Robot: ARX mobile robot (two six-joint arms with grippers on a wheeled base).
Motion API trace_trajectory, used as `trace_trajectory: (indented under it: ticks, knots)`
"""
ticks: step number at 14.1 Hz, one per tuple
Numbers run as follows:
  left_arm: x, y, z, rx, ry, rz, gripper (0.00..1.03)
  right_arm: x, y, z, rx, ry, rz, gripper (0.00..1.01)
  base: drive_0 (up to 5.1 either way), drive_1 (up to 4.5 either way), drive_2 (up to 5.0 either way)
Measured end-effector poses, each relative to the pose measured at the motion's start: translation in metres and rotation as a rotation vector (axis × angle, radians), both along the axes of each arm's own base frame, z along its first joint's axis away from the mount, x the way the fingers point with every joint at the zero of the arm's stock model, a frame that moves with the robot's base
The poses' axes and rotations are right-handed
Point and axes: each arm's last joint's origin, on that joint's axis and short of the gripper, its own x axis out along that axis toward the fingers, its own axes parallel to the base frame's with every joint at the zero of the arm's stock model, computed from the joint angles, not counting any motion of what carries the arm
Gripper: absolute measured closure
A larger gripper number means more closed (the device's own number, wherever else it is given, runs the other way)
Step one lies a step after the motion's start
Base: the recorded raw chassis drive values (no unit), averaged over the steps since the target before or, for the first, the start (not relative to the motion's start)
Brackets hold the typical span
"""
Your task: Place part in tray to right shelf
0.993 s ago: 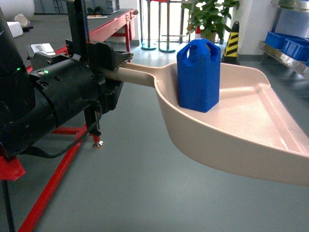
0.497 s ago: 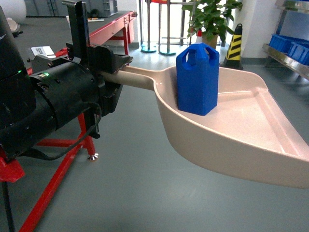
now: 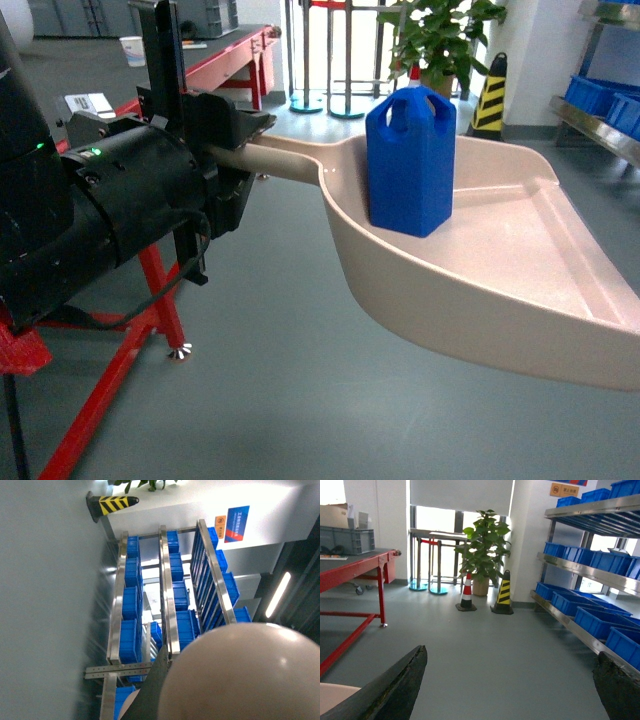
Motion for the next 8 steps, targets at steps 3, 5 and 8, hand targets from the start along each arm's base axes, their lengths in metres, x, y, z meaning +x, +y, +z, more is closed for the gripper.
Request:
trace_trajectory:
  ticks: [3,5,8]
  knots:
    - [0.0,-0.0001,-0.0001,0.001,0.002,-0.003,0.9,0.0002,0.0,-0.0004,-0.001,0.004,0.0,0.03,0.0,4.13,-4.2]
    - [0.0,-0.0001,-0.0003,0.001,0.003,-0.004,0.9,0.0003,0.0,-0.0005,-0.001,0.005,0.0,0.03,0.0,4.13,-4.2]
    - [0.0006,-0.0001,0.0004,0.0,0.001,-0.001,0.9,0.0007,0.0001,-0.0015,-0.002,0.011,0.0,0.03,0.0,4.13,-4.2]
